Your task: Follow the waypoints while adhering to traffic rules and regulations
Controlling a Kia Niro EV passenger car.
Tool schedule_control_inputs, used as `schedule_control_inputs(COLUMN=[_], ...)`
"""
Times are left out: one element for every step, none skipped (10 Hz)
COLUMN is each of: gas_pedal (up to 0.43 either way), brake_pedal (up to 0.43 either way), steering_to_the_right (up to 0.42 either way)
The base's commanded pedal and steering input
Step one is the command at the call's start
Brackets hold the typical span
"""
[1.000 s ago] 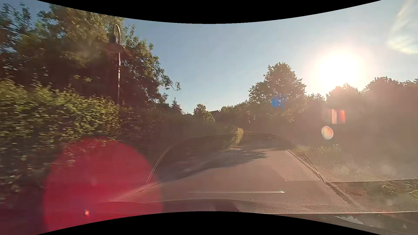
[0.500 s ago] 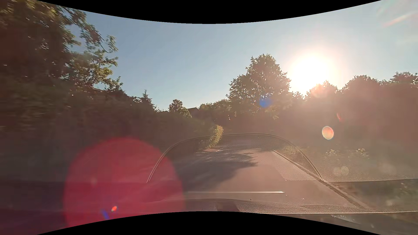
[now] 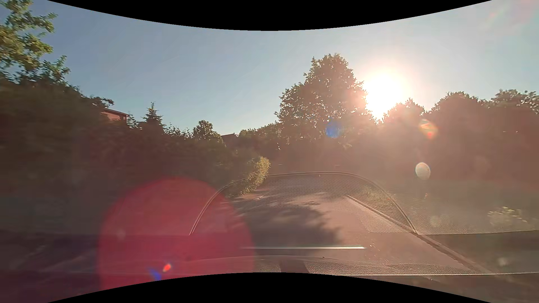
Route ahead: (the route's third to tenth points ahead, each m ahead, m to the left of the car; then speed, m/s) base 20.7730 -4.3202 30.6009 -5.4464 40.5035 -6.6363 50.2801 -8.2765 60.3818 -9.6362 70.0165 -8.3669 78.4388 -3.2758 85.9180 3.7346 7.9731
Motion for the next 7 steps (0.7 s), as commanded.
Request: schedule_control_inputs(gas_pedal=[0.177, 0.177, 0.177, 0.177, 0.177, 0.177, 0.177], brake_pedal=[0.0, 0.0, 0.0, 0.0, 0.0, 0.0, 0.0], steering_to_the_right=[0.056, 0.054, 0.046, 0.041, 0.032, 0.029, 0.029])
